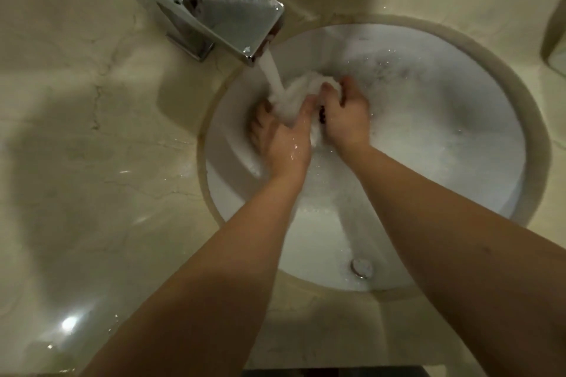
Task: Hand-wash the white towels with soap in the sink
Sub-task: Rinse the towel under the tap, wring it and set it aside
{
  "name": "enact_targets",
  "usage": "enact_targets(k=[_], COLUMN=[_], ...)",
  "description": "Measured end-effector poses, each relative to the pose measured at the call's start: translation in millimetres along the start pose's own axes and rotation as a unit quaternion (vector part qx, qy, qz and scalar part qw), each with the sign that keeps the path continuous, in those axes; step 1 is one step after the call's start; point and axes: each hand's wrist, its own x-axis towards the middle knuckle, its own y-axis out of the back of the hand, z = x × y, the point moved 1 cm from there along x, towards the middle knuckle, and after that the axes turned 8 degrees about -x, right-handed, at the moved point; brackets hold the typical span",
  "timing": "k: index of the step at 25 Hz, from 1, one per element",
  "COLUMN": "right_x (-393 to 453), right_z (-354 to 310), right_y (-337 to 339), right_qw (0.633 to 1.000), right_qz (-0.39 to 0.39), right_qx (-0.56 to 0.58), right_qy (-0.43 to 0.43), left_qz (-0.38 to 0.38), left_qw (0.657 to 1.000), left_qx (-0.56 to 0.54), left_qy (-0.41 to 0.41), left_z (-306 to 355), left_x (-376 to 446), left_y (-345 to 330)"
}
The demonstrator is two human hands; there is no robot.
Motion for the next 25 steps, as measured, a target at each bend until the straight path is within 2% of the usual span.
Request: enact_targets(k=[3,6,9,11,14,16,20,23,25], right_x=[-8,-24,-32,-31,-30,-30,-32,-37,-43], right_z=[-1,0,-3,-17,-36,-33,-23,-21,-24], right_y=[-1,-1,-4,-10,-20,-21,-6,-6,-6], right_qw=[1.000,0.999,0.997,0.996,0.994,0.991,0.997,0.994,0.994], right_qz=[0.016,0.023,0.027,-0.003,-0.074,-0.074,-0.051,-0.093,-0.078], right_qx=[0.001,0.027,0.073,0.083,-0.003,-0.072,0.013,0.015,0.055], right_qy=[-0.016,-0.015,-0.008,0.017,0.076,0.086,0.061,0.048,0.060], left_qz=[-0.069,-0.096,-0.057,-0.003,0.077,0.067,0.019,0.019,0.044], left_qw=[0.984,0.958,0.976,0.987,0.986,0.982,0.985,0.978,0.974], left_qx=[-0.128,-0.242,-0.203,-0.161,-0.131,-0.141,-0.031,-0.041,-0.071], left_qy=[0.103,0.123,0.054,-0.009,-0.065,-0.107,-0.169,-0.206,-0.211], left_z=[5,10,20,25,26,24,15,17,27], left_x=[8,-2,-11,-9,-9,-8,3,7,6], left_y=[7,17,30,40,53,57,58,56,54])
